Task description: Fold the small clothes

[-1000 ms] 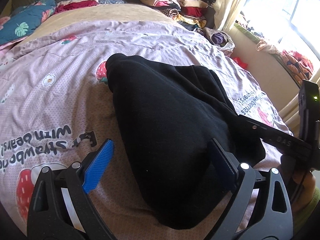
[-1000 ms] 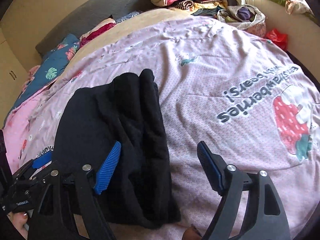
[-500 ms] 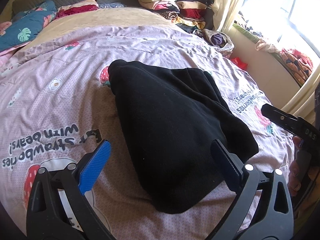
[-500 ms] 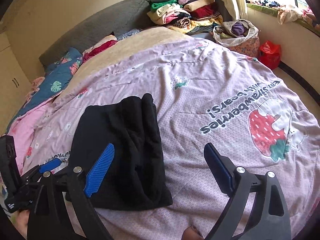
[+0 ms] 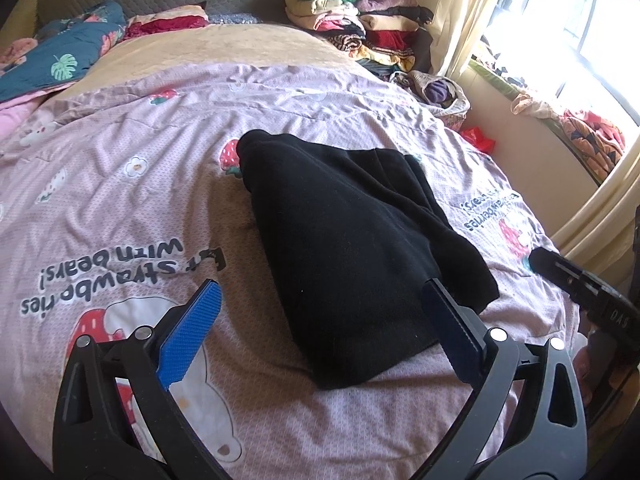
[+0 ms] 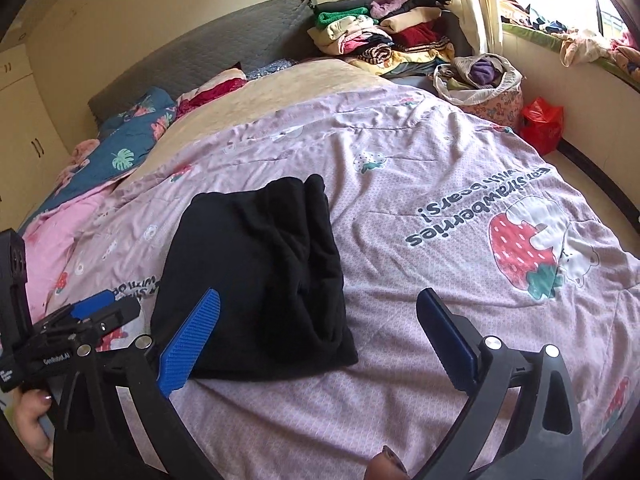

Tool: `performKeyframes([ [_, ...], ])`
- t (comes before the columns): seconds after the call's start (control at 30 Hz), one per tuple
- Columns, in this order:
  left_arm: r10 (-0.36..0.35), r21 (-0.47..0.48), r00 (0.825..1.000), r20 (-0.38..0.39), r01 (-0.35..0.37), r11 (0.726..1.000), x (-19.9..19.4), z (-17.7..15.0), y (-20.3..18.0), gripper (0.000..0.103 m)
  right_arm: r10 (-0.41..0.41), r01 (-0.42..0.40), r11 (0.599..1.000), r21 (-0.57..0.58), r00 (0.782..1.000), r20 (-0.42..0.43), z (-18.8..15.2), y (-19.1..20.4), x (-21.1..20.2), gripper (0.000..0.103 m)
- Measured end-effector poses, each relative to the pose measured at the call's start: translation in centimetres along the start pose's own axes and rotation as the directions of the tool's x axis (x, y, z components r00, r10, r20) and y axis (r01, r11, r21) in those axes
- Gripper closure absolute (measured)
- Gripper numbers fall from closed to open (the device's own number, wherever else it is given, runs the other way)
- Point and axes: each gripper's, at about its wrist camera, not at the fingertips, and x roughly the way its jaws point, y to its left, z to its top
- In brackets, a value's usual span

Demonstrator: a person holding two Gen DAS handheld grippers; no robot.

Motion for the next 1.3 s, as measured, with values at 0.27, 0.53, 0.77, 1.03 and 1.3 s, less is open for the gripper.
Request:
performKeyframes([
  [0.27,-0.012,0.011,1.0,0.028,0.012,1.0,-2.1,-0.8,-0.4,0.009,0.002,-0.002,1.0,-0.016,1.0,0.026,-1.7,0.9,-2.2,0.004],
  [0.53,-0.027,0.024,0.999,0.042,0.026,0.999,-3.5,-2.3,-1.0,0.009,0.004,-0.003,1.0,-0.014,0.998,0.056,-3.0,0.9,-4.5,0.004],
  [0.77,-0.04,0.048,0.997,0.066,0.037,0.998,-5.1,-4.0,-1.8,0.009,-0.023,0.026,0.999,-0.037,0.997,0.077,-4.8,1.0,-6.0,0.004],
  [1.03,-0.049,0.061,0.996,0.076,0.044,0.997,-6.3,-6.2,-2.0,0.009,-0.038,0.043,0.998,-0.049,0.995,0.097,-7.7,0.9,-7.6,0.004],
  [1.3,-0.041,0.075,0.998,0.057,0.037,0.996,-6.2,-9.0,-2.1,0.009,-0.045,0.048,0.998,-0.03,0.994,0.102,-11.3,0.4,-8.6,0.004],
])
